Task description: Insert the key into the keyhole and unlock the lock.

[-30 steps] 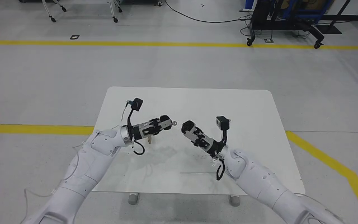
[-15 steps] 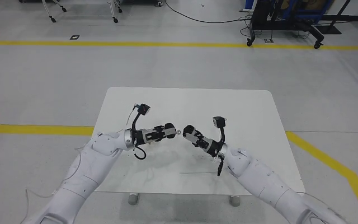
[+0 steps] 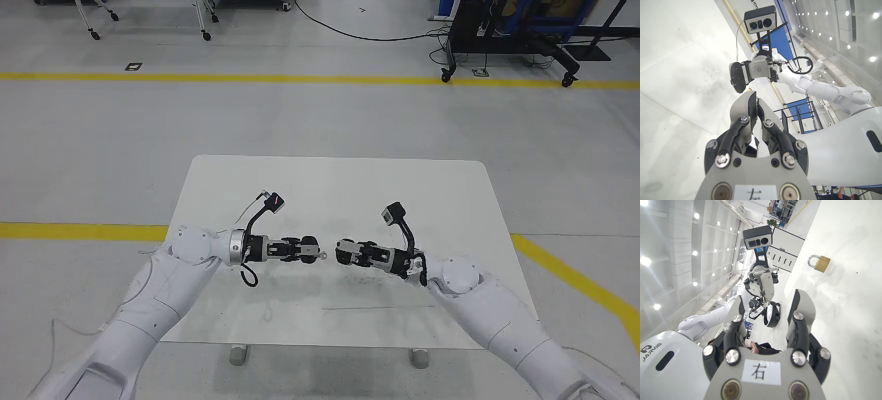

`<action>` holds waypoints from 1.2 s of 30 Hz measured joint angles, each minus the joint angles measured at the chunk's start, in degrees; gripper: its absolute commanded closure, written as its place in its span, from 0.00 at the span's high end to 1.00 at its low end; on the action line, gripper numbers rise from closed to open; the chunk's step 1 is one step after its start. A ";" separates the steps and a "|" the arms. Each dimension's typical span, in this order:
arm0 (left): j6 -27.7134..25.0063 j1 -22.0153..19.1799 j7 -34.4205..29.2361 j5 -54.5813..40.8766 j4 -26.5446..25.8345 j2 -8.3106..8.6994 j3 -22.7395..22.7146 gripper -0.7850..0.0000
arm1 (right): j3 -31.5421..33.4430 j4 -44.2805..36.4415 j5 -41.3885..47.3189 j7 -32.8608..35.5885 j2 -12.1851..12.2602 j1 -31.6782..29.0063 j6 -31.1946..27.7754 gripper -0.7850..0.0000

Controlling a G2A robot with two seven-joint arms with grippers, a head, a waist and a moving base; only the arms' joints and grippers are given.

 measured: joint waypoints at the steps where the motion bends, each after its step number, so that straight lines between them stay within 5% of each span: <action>1: -0.01 -0.08 0.01 -0.18 0.09 -0.03 0.09 0.00 | -0.05 -0.30 -0.66 -0.34 -0.07 -0.18 0.03 0.43; 11: 0.25 -0.67 -0.25 -0.65 0.35 -0.34 1.74 0.00 | -0.57 -0.77 -3.03 -0.92 -1.16 -0.63 -1.60 0.44; 21: 0.16 -1.54 -0.16 -0.82 1.21 -0.58 2.84 0.00 | -0.41 -0.61 -4.24 0.25 -1.87 -0.71 -1.65 0.16; 24: 0.01 -1.72 -0.01 -0.56 1.25 -0.63 3.19 0.00 | -0.26 -0.44 -4.41 0.52 -2.06 -0.74 -1.71 0.00; 29: 0.16 -2.04 -0.16 -0.44 1.52 -0.68 3.76 0.02 | -0.05 -0.10 -4.91 0.76 -2.37 -0.79 -1.70 0.00; 31: 0.19 -2.21 -0.19 -0.66 1.89 -0.71 3.85 1.00 | 0.10 -0.02 -4.98 1.05 -2.47 -0.87 -1.93 0.00; 36: -0.78 -2.43 0.78 -1.24 2.67 -0.75 3.47 1.00 | 1.59 0.87 -4.37 2.23 -2.29 -1.49 -3.84 0.00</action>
